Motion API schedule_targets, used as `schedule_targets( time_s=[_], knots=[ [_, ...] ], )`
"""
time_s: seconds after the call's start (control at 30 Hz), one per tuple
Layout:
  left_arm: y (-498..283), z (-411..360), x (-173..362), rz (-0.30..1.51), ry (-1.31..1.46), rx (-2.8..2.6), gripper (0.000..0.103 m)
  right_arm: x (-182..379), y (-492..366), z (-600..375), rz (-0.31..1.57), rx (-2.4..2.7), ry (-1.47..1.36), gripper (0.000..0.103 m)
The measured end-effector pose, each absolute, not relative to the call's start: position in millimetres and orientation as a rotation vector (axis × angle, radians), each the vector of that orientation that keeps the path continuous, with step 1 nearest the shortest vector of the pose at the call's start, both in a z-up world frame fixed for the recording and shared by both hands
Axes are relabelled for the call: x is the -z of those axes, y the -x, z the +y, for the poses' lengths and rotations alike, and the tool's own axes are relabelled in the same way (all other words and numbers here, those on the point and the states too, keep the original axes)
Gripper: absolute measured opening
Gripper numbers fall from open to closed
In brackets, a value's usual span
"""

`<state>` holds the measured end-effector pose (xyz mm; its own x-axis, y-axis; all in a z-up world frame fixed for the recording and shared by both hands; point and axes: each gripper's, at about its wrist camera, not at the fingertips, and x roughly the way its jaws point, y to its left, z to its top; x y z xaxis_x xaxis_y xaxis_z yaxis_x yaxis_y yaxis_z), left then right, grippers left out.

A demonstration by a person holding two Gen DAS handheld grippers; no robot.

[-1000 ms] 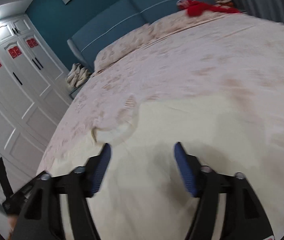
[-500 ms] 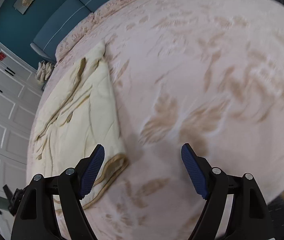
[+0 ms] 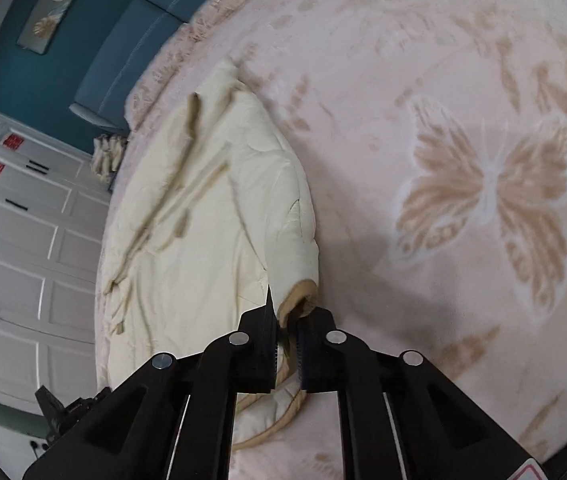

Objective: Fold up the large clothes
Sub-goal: 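Grasp a sleeve cuff with the right gripper while the left gripper grasps the other cuff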

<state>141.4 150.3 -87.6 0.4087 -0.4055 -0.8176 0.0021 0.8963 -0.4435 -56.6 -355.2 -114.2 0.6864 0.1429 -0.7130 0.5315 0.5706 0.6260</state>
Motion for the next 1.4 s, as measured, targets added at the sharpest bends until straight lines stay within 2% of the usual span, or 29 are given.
schedule_targets(
  time_s=[0.23, 0.43, 0.57, 0.67, 0.83, 1.0, 1.13, 1.4],
  knots=[
    [-94.9, 156.5, 32.8, 1.065, 0.329, 0.37, 0.007, 51.0, 86.9, -335.5, 0.816, 0.167, -0.757, 0.004],
    [-6.2, 192.4, 1.0, 1.123, 0.222, 0.425, 0.006, 24.5, 167.0, -310.8, 1.045, 0.067, -0.557, 0.004],
    [62.5, 220.2, -24.1, 1.2, 0.231, 0.425, 0.006, 9.4, 236.6, -294.6, 1.18, 0.018, -0.596, 0.004],
    [85.7, 223.3, -43.2, 1.202, 0.256, 0.409, 0.006, -2.7, 257.1, -282.2, 1.205, 0.006, -0.592, 0.004],
    [44.8, 204.8, -71.9, 1.025, 0.256, 0.432, 0.006, -41.5, 218.6, -305.3, 0.979, 0.028, -0.557, 0.004],
    [-24.5, 182.4, -72.5, 0.888, 0.246, 0.387, 0.006, -47.0, 153.1, -334.5, 0.769, 0.085, -0.601, 0.004],
    [-70.4, 157.8, -48.8, 0.85, 0.176, 0.309, 0.006, -23.8, 98.3, -342.9, 0.704, 0.145, -0.627, 0.004],
    [-134.3, 130.0, 11.0, 0.908, 0.127, 0.185, 0.006, 17.4, 36.6, -346.3, 0.683, 0.239, -0.653, 0.004]
  ],
)
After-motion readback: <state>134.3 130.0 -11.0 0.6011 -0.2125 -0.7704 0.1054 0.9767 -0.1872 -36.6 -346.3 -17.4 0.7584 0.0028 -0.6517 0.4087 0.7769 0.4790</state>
